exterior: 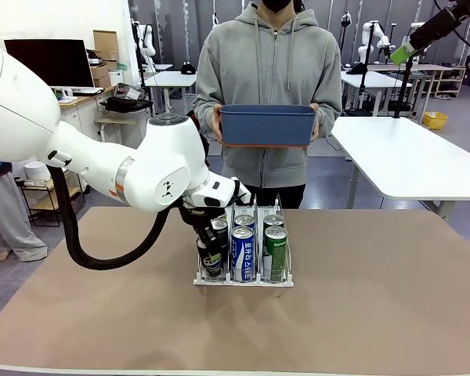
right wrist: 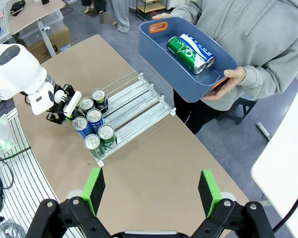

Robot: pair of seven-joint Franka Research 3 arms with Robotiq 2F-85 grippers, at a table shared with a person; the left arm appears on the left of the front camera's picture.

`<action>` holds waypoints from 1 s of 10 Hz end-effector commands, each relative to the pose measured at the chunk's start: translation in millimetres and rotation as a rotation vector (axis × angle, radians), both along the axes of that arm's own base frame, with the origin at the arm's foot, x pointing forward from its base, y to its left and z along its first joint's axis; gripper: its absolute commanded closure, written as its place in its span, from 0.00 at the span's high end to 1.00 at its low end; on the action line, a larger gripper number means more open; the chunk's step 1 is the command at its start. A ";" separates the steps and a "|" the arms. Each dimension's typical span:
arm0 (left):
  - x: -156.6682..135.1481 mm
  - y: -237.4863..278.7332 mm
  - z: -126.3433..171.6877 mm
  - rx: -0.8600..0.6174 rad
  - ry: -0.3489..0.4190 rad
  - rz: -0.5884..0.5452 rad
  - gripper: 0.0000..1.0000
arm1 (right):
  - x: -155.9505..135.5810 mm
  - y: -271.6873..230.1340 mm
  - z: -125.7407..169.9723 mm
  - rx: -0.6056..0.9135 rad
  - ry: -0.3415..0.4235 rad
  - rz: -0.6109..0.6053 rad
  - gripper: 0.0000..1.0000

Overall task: Fill the beverage cans into the dispenser.
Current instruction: Place the picked Pepsi coke in the line of the Automatic Can Dispenser with the same cans.

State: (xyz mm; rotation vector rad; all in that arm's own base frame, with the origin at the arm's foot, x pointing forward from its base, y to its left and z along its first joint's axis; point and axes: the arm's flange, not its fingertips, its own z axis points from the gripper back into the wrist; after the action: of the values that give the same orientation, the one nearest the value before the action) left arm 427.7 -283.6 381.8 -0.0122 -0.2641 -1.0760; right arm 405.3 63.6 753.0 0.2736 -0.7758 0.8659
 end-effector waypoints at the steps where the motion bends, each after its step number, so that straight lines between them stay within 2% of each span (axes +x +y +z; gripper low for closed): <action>1: 9.0 -1.3 -2.0 -0.027 0.044 -0.002 0.58 | -0.7 0.3 -0.3 0.000 0.003 0.003 1.00; 2: 9.9 -0.9 -1.7 -0.047 0.065 -0.014 0.58 | -0.7 0.3 -0.3 0.000 0.003 0.003 1.00; 3: 2.0 -1.7 0.0 -0.007 0.014 0.006 0.58 | -0.7 0.3 -0.3 0.000 0.003 0.003 1.00; 8: 3.6 -4.7 0.1 -0.017 0.027 0.003 0.58 | -0.7 0.3 -0.3 0.000 0.003 0.003 1.00; 9: -0.1 -3.4 5.6 -0.024 0.019 -0.012 0.78 | -0.7 0.3 -0.3 0.000 0.003 0.003 1.00; 10: -5.4 -2.3 15.0 -0.038 -0.012 -0.003 0.77 | -0.7 0.3 -0.3 0.000 0.003 0.003 1.00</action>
State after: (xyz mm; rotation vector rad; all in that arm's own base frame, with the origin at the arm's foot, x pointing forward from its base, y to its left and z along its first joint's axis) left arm 429.4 -290.1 387.0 -0.0394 -0.2616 -1.0746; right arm 405.2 63.6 753.0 0.2737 -0.7758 0.8659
